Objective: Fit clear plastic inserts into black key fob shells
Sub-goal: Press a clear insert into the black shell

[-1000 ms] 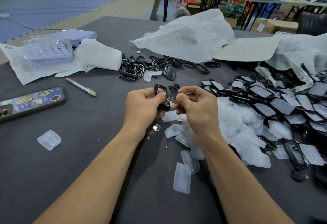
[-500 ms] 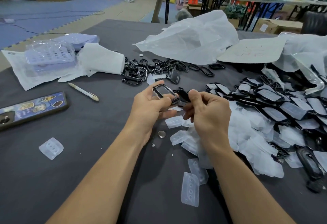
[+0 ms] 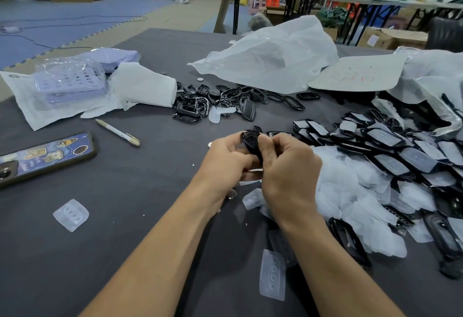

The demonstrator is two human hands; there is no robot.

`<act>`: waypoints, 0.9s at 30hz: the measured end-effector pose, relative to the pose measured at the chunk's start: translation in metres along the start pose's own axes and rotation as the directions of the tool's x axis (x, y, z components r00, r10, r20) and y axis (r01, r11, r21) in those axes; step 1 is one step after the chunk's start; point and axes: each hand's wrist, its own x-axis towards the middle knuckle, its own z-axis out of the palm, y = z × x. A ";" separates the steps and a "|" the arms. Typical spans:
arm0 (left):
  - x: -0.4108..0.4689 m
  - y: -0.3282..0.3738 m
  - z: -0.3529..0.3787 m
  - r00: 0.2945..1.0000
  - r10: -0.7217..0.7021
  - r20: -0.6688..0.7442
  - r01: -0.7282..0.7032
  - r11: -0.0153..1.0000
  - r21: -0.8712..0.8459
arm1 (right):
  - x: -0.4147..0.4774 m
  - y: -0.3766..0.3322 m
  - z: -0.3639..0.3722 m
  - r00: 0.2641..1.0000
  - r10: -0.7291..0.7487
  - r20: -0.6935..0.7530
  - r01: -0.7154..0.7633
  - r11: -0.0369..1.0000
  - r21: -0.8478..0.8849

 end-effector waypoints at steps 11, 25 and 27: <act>-0.009 0.004 0.003 0.986 -0.063 -0.154 0.056 0.997 -0.048 | -0.001 -0.009 -0.002 0.998 -0.044 -0.035 0.031 0.950 -0.312; -0.015 0.004 0.008 0.943 -0.007 -0.332 0.002 1.000 -0.017 | 0.004 0.002 -0.005 0.984 0.058 0.166 -0.079 0.989 0.124; -0.014 0.004 0.007 0.933 0.013 -0.358 -0.023 0.999 -0.023 | 0.005 0.003 -0.005 0.981 0.101 0.165 -0.127 0.980 0.151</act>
